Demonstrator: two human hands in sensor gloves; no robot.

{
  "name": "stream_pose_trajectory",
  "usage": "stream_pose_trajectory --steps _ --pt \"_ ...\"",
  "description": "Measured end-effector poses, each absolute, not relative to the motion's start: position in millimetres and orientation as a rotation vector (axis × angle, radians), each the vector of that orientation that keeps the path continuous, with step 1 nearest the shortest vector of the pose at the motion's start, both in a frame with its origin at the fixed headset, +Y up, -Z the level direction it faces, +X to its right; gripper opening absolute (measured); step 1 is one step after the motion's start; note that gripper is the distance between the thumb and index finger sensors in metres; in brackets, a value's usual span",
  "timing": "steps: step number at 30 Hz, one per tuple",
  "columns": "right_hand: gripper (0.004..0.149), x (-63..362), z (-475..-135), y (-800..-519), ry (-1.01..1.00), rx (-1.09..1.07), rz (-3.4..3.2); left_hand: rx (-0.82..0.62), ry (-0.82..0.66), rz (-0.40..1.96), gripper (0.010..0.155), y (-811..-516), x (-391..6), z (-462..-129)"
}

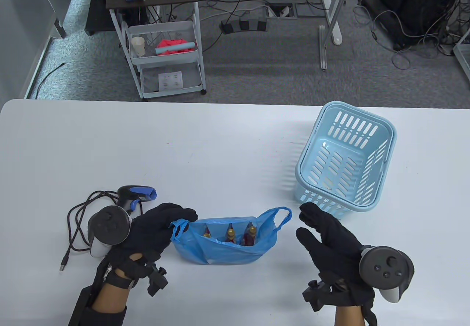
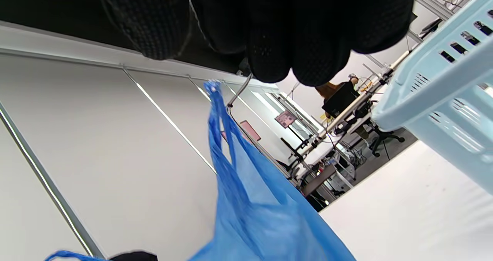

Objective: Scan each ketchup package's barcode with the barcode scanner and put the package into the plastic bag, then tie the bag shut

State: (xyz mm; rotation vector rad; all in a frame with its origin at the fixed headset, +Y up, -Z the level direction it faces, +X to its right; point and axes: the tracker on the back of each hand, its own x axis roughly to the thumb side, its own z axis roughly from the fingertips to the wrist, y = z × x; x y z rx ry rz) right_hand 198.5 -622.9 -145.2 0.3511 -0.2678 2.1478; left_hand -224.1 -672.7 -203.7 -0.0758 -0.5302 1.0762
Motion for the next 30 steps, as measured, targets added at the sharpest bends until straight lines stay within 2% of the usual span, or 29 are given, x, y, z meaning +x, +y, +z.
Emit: stream_pose_trajectory --steps 3,9,14,20,24,30 --pt "0.07 196 -148 -642 -0.182 0.372 2.146 -0.079 -0.534 1.081 0.044 -673 -223 -204" --pt "0.091 179 -175 -688 0.066 0.466 1.945 -0.082 -0.537 1.087 0.043 -673 -223 -203" --pt "0.097 165 -194 -700 0.136 0.529 1.822 -0.086 -0.538 1.089 0.044 -673 -222 -203" --pt "0.089 149 -204 -696 0.088 0.534 1.802 -0.089 -0.538 1.085 0.044 -674 -222 -203" --pt "0.078 143 -208 -690 0.028 0.526 1.8 -0.088 -0.538 1.085 0.044 -674 -222 -203" --pt "0.046 134 -212 -678 0.012 0.524 1.857 -0.089 -0.549 1.077 0.044 -673 -220 -203"
